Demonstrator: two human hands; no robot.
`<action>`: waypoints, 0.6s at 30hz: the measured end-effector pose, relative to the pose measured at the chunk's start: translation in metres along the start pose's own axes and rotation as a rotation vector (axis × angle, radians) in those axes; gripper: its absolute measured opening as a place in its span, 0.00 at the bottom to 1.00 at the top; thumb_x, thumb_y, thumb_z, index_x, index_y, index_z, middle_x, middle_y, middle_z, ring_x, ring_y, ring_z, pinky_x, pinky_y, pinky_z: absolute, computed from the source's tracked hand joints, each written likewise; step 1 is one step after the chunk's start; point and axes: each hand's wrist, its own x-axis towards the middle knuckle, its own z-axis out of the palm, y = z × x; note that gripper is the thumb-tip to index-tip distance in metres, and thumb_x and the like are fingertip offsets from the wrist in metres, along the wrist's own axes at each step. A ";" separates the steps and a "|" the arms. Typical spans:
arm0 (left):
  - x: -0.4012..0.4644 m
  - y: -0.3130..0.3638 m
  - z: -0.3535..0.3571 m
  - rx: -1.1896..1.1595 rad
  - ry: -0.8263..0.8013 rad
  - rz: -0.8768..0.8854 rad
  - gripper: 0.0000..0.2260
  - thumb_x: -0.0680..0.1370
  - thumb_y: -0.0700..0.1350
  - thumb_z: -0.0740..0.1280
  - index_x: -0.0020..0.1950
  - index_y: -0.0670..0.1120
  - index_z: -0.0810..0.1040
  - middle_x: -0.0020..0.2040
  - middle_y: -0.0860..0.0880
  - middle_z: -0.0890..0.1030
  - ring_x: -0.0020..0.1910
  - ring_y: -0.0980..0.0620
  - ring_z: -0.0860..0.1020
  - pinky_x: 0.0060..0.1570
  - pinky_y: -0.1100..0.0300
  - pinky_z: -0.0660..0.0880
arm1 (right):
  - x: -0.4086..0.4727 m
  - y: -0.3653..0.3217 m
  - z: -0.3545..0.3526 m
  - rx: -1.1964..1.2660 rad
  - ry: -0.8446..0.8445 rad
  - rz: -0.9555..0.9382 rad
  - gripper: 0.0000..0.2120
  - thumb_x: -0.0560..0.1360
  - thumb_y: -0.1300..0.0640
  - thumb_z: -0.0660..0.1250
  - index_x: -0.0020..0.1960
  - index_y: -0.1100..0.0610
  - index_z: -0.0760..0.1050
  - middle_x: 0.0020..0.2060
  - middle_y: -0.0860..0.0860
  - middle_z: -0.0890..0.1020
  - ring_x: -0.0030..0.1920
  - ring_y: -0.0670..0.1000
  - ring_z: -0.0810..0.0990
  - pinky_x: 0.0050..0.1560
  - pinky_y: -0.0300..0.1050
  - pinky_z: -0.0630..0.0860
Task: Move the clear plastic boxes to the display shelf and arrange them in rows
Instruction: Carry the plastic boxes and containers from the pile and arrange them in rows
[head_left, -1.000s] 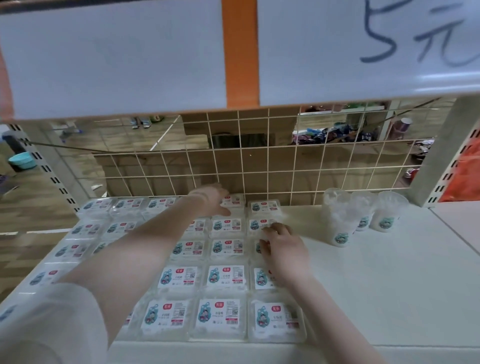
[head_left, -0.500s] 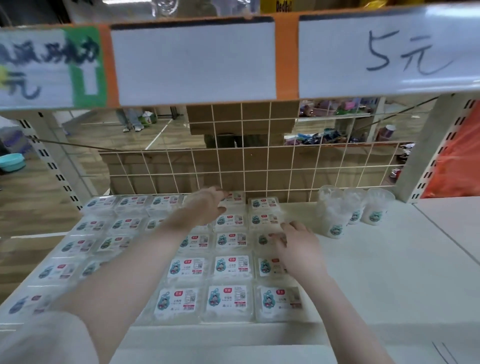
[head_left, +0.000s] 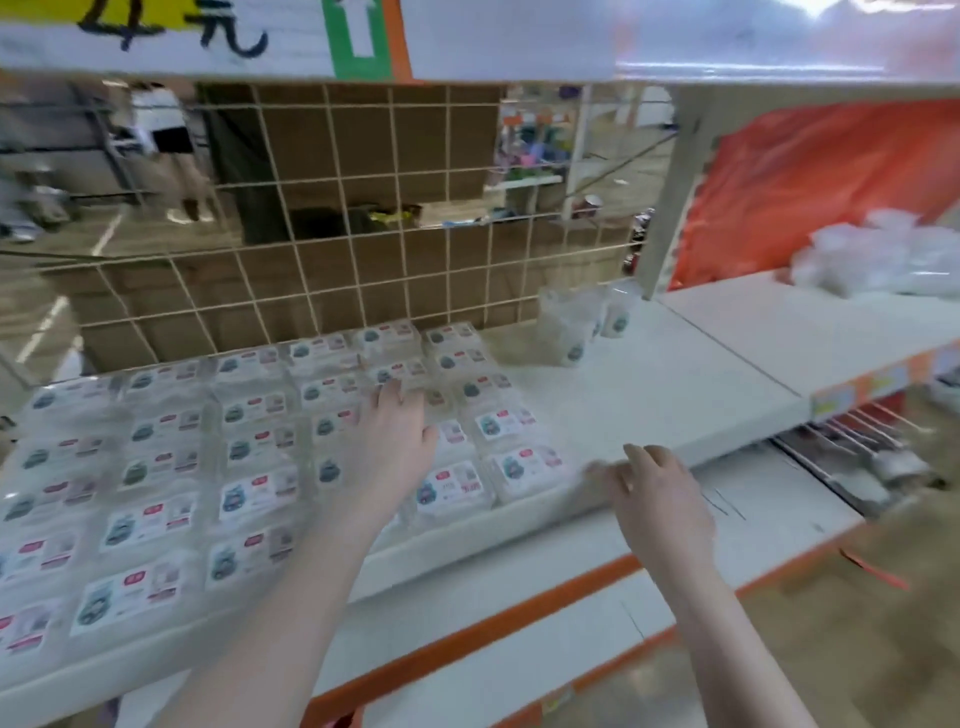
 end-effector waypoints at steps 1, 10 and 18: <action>-0.004 0.008 0.000 -0.029 0.006 0.015 0.17 0.79 0.47 0.59 0.68 0.47 0.70 0.70 0.44 0.67 0.67 0.43 0.66 0.62 0.49 0.67 | -0.006 0.008 -0.004 -0.032 0.014 0.007 0.16 0.79 0.51 0.57 0.60 0.59 0.73 0.57 0.55 0.76 0.57 0.56 0.72 0.51 0.46 0.66; -0.019 0.096 0.001 -0.072 0.003 0.215 0.16 0.80 0.49 0.58 0.68 0.47 0.67 0.69 0.47 0.66 0.68 0.47 0.64 0.63 0.54 0.66 | -0.030 0.073 -0.040 -0.070 0.222 0.164 0.17 0.79 0.52 0.58 0.63 0.59 0.72 0.60 0.55 0.75 0.59 0.56 0.71 0.55 0.45 0.64; -0.010 0.234 0.021 -0.087 -0.034 0.385 0.20 0.80 0.49 0.58 0.71 0.48 0.64 0.72 0.46 0.63 0.71 0.45 0.61 0.67 0.53 0.61 | -0.017 0.180 -0.073 -0.090 0.340 0.268 0.15 0.77 0.55 0.64 0.57 0.65 0.75 0.53 0.61 0.77 0.55 0.60 0.73 0.54 0.50 0.68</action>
